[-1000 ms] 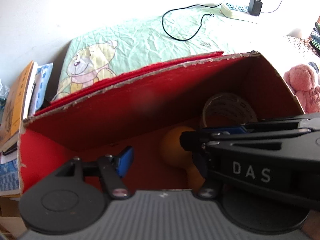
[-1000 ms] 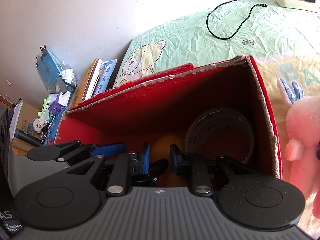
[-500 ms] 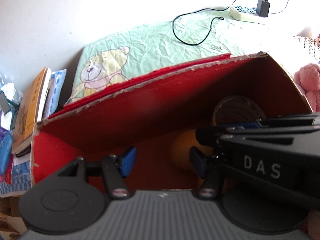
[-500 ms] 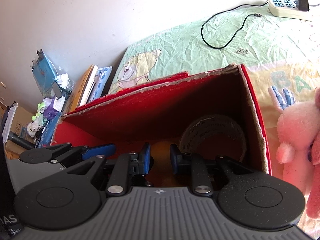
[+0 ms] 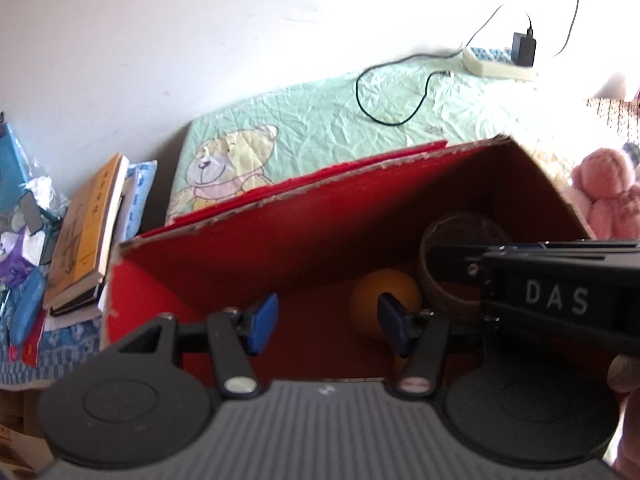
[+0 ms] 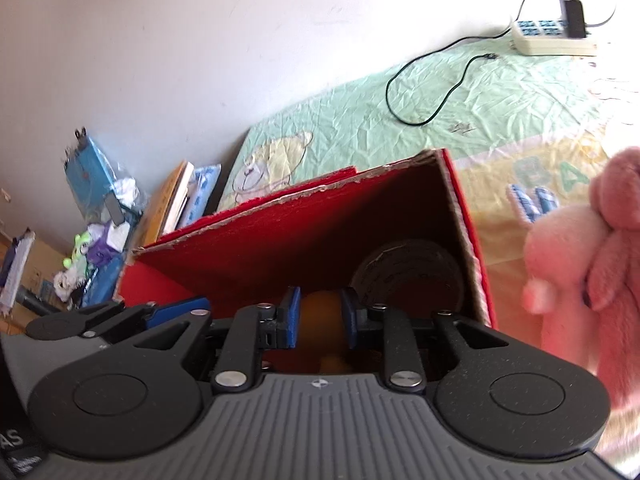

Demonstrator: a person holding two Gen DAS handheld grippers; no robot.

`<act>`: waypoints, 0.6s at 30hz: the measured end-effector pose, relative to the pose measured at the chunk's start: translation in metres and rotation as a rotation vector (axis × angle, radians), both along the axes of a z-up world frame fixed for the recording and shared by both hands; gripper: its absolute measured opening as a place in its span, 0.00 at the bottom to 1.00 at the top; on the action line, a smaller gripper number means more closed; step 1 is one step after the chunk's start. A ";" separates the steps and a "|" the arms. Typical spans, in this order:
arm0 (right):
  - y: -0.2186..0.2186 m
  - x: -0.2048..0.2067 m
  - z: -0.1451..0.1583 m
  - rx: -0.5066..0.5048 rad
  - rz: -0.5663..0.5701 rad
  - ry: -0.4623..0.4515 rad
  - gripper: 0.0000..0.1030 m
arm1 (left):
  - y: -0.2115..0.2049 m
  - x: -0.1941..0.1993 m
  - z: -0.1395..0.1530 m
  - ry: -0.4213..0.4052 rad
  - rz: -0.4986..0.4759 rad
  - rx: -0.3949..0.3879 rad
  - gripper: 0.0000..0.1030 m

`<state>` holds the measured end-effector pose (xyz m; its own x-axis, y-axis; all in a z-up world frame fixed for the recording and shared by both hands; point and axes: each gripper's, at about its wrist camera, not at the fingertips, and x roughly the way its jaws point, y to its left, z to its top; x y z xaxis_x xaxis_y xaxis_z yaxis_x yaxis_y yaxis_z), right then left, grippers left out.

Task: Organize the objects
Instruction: 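Withdraw the right gripper and move it toward the beige strap bundle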

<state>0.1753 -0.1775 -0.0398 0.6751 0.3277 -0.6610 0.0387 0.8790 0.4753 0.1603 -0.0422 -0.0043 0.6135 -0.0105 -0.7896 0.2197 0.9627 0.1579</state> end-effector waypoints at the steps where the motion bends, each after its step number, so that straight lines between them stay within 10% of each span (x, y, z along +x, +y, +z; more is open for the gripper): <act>1: -0.001 -0.005 0.003 -0.002 -0.010 -0.013 0.25 | 0.001 -0.004 0.004 -0.004 0.006 -0.008 0.58; 18: -0.002 -0.063 0.044 -0.054 0.089 -0.149 0.33 | 0.003 -0.060 0.042 -0.040 0.128 0.009 0.64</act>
<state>0.1127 -0.1794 0.0046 0.7364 0.3576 -0.5743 -0.1078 0.9001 0.4222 0.1005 -0.0394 0.0381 0.6405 0.0768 -0.7641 0.0885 0.9810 0.1728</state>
